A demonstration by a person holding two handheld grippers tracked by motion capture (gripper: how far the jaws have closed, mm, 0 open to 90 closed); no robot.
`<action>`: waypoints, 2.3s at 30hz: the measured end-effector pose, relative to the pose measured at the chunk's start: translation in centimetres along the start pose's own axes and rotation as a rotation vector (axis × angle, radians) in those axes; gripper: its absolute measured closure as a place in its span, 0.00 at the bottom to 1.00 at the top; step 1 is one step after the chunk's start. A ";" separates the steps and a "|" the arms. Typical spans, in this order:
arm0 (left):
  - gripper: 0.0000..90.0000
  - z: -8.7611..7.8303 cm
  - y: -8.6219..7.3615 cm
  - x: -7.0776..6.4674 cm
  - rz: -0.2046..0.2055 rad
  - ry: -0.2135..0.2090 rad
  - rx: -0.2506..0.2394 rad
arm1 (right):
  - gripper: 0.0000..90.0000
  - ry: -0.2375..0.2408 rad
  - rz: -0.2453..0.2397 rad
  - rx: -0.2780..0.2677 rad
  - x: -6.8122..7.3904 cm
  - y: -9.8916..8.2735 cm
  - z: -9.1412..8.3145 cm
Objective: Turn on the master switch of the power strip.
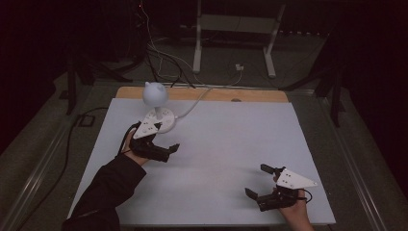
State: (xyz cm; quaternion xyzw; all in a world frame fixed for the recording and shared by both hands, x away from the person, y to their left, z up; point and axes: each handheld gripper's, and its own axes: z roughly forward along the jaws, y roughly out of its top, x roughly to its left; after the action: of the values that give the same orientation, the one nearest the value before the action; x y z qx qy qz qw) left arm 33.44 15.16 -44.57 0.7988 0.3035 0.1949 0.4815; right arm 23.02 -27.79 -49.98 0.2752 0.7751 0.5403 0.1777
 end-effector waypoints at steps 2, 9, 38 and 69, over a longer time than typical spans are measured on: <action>0.00 0.3 0.1 0.2 -0.011 0.011 -0.007 | 0.00 0.002 0.001 0.000 0.0 0.0 0.0; 0.00 1.3 0.4 0.8 -0.033 0.048 -0.010 | 0.00 0.003 0.003 -0.001 0.0 0.0 0.0; 0.00 5.4 0.4 2.0 -0.097 0.245 0.035 | 0.00 0.016 0.005 -0.015 0.0 0.1 -0.1; 0.00 9.3 -1.3 2.1 -0.204 0.296 0.136 | 0.00 0.027 0.010 -0.017 0.0 0.0 -0.1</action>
State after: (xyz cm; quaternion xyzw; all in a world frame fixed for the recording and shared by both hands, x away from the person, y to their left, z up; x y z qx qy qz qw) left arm 40.21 10.97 -50.01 0.7571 0.4627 0.2397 0.3939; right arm 22.94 -27.86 -49.89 0.2703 0.7714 0.5514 0.1669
